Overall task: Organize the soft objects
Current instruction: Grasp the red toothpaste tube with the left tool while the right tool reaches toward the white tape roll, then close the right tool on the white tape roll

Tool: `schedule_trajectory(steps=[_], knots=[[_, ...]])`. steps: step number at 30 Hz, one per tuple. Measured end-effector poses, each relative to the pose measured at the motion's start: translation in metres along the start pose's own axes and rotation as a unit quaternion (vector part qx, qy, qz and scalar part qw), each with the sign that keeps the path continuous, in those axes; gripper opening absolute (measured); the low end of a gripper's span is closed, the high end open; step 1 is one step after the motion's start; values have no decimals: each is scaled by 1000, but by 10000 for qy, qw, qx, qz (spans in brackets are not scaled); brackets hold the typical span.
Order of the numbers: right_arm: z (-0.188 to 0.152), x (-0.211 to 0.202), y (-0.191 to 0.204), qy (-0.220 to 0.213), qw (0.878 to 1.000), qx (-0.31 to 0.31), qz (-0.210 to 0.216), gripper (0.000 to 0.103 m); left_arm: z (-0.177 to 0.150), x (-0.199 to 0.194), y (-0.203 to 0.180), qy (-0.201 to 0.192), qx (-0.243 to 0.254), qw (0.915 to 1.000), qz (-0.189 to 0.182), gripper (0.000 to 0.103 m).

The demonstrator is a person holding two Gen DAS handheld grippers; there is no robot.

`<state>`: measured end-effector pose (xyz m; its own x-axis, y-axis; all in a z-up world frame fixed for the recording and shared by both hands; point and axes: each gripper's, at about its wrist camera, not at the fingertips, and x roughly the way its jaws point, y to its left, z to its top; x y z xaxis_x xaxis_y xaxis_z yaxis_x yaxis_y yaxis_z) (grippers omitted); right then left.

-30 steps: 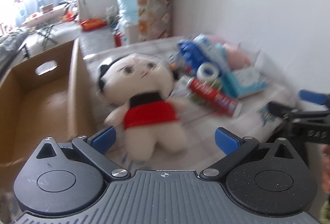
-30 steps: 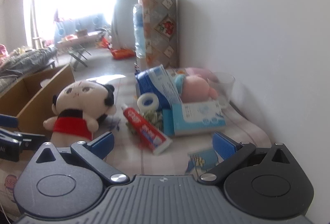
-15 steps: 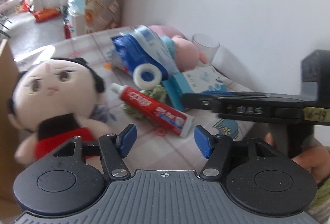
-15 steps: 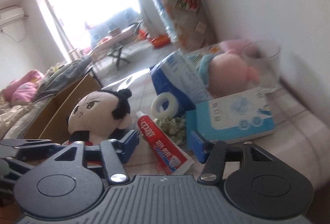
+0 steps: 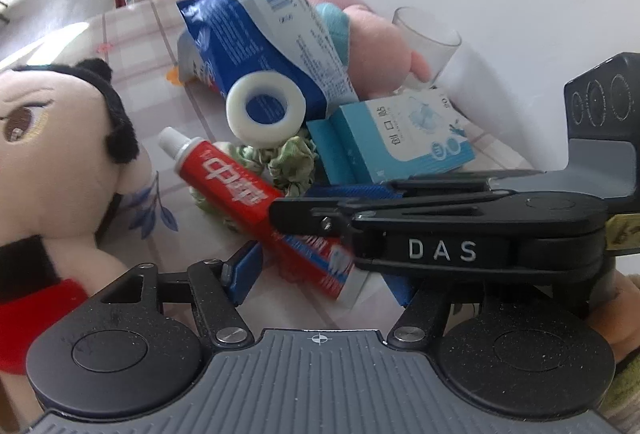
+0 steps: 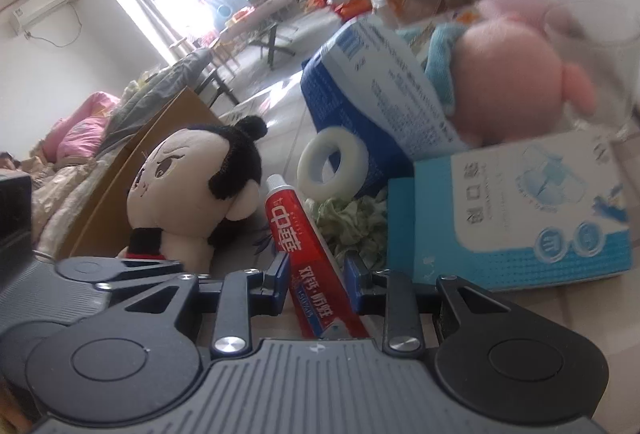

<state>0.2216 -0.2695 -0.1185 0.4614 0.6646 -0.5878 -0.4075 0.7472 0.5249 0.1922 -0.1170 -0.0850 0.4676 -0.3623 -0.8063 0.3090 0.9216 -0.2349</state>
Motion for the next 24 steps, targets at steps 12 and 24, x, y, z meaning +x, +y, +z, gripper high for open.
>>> schedule_trajectory(steps=[12, 24], knots=[[-9, -4, -14, 391, 9953, 667, 590, 32, -14, -5, 0, 106, -205, 9996, 191, 72], [-40, -9, 10, 1061, 9846, 821, 1123, 31, -60, -42, 10, 212, -610, 9975, 283, 71]])
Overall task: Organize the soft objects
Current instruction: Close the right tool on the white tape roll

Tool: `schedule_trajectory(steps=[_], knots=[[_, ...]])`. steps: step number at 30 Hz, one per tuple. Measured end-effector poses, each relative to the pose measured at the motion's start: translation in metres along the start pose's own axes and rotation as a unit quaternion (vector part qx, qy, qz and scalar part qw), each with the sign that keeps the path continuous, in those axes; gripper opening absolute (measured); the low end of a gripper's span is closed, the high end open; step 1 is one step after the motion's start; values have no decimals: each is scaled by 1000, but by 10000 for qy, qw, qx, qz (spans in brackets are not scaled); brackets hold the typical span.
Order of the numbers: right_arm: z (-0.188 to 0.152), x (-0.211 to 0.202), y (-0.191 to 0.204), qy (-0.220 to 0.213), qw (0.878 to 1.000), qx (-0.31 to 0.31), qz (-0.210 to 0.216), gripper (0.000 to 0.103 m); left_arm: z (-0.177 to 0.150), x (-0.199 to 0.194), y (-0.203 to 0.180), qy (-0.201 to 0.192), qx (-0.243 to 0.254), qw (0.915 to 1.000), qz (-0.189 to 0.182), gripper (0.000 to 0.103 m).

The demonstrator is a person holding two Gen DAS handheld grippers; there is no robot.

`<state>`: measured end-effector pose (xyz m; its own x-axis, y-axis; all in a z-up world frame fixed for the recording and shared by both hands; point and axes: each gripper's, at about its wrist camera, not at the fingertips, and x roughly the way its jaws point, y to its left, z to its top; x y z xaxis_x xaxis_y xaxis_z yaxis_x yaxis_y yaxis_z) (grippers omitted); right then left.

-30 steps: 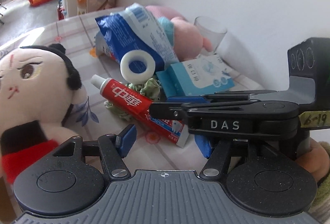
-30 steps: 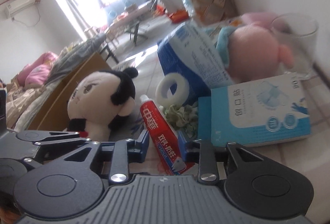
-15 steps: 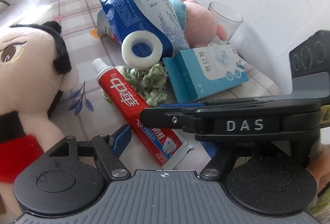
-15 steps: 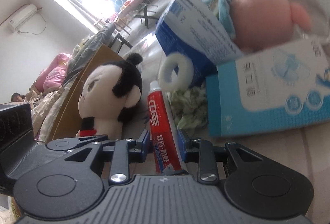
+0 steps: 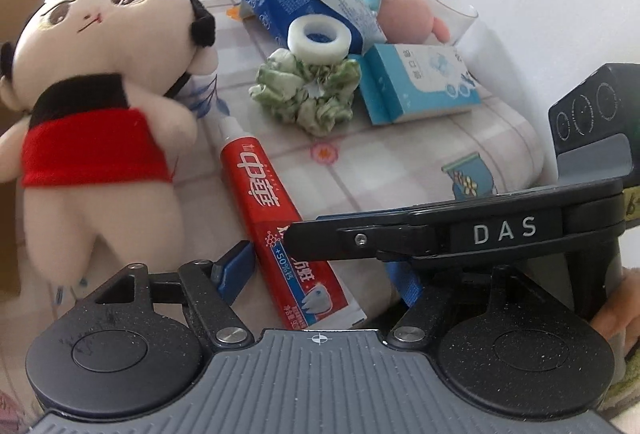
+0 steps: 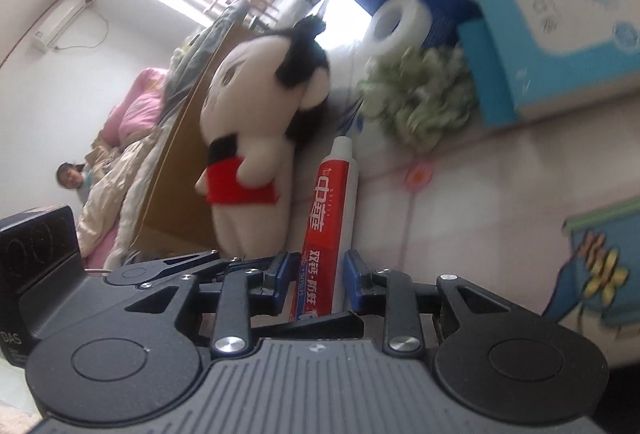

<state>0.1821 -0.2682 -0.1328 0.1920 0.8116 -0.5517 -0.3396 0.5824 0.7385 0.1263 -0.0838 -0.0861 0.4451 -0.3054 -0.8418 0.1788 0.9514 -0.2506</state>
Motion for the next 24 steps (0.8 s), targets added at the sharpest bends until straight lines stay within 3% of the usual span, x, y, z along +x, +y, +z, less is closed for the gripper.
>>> schedule_trajectory(steps=[2, 7, 13, 17, 24], knots=[[-2, -5, 0, -26, 10000, 30, 0, 32, -2, -4, 0, -32, 18, 10000, 6, 71], [-2, -36, 3, -714, 9963, -195, -443, 33, 7, -2, -3, -247, 129, 9989, 390, 70], [-7, -56, 15, -1317, 9860, -604, -828, 33, 18, 21, -5, -107, 89, 9951, 983, 55], [-2, -62, 27, -1682, 9746, -961, -1120, 33, 15, 21, -2, -179, 18, 9938, 1093, 37], [30, -42, 41, -1914, 9561, -1523, -1616, 31, 10, 13, 7, -226, -121, 9946, 1002, 32]])
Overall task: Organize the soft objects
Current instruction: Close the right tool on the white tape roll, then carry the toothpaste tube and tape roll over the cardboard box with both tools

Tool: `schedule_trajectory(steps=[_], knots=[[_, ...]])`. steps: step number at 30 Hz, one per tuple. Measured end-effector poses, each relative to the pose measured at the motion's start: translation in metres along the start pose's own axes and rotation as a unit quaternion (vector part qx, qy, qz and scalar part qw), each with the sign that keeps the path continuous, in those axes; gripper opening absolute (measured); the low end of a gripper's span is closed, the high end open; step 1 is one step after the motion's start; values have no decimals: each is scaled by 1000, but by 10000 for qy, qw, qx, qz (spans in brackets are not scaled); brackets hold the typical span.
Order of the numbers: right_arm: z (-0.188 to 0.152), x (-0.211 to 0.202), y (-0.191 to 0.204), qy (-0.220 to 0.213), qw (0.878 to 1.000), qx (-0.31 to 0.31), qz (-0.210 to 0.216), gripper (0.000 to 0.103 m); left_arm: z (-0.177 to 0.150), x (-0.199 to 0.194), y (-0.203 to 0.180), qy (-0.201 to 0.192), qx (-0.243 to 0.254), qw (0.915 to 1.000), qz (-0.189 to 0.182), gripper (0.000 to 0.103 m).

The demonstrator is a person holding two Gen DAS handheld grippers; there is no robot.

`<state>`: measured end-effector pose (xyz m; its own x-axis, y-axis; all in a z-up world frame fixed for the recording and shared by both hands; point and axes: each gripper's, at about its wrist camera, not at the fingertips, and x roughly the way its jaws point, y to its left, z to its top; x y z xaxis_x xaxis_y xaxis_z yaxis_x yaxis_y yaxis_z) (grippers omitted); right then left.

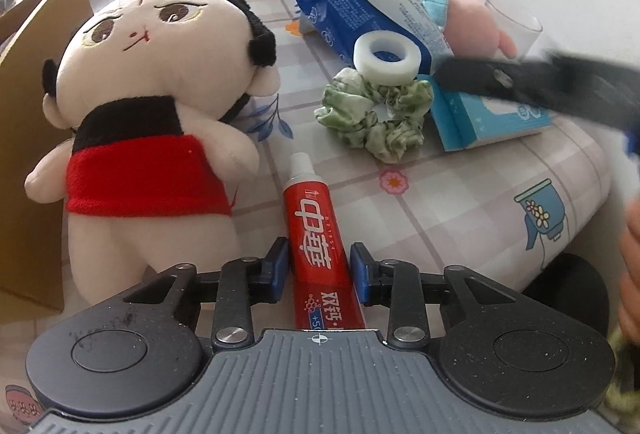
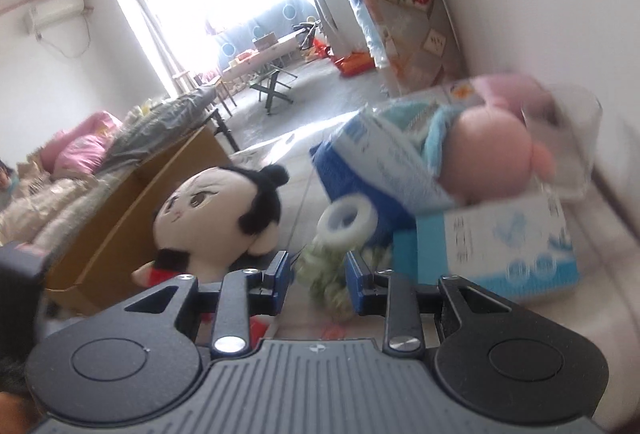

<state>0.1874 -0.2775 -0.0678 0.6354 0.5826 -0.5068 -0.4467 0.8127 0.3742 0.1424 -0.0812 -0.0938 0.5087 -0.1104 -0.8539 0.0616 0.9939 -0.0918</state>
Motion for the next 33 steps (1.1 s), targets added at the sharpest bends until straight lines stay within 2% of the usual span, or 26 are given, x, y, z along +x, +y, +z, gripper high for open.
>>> schedule_trajectory(steps=[6, 10, 16, 21, 25, 33], knots=[[16, 38, 0, 196, 9983, -288, -471, 30, 1, 2, 3, 89, 22, 9999, -97, 34], [19, 59, 1, 360, 9966, -408, -619, 27, 4, 4, 4, 135, 71, 9998, -102, 34], [19, 80, 4, 621, 9943, -504, -706, 25, 5, 5, 4, 107, 131, 9998, -107, 32], [18, 90, 13, 726, 9907, -865, -759, 24, 2, 3, 4, -28, 111, 9998, -137, 30], [15, 87, 20, 622, 9886, -1103, -810, 21, -1, 1, 7, -153, 88, 9996, -225, 29], [18, 49, 24, 100, 9920, -960, -818, 21, -9, -13, 12, -455, 54, 9980, -447, 28]])
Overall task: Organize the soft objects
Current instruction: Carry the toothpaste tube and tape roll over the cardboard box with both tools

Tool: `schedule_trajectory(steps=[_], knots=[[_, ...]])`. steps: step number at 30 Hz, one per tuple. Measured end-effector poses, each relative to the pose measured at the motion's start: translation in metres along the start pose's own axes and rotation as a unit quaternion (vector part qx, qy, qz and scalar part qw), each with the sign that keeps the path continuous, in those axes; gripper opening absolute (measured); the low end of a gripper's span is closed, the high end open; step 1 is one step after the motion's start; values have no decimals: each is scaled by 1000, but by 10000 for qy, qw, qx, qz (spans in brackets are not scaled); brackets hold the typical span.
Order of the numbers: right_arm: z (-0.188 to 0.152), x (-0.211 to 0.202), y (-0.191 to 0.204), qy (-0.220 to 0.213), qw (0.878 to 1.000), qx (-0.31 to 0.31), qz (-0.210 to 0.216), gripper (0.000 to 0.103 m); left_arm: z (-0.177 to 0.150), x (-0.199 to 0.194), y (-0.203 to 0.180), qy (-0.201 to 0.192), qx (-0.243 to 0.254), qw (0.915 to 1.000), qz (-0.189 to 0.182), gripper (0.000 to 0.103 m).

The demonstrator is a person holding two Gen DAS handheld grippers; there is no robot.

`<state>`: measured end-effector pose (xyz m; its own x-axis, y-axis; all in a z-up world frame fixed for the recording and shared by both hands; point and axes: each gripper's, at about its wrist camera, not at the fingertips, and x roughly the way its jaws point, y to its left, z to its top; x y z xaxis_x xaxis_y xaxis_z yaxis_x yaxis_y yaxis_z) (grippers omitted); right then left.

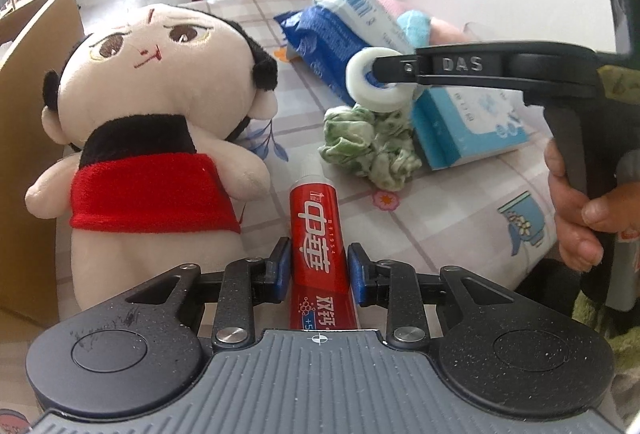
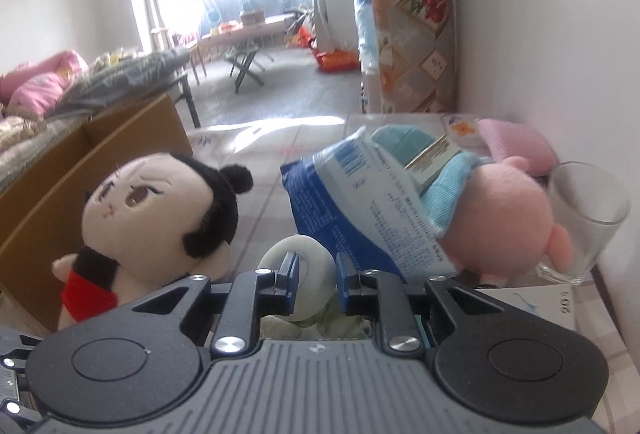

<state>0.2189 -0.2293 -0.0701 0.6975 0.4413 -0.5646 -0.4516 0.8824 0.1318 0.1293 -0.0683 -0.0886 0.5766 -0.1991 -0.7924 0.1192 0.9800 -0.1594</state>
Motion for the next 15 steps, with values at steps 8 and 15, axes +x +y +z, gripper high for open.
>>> schedule_trajectory(steps=[8, 15], knots=[[4, -45, -4, -470, 9987, 190, -69, 21, -2, -29, -3, -416, -48, 9990, -166, 28], [13, -97, 18, -983, 9951, 70, 74, 21, -6, -68, -3, -892, -99, 9955, -293, 28]])
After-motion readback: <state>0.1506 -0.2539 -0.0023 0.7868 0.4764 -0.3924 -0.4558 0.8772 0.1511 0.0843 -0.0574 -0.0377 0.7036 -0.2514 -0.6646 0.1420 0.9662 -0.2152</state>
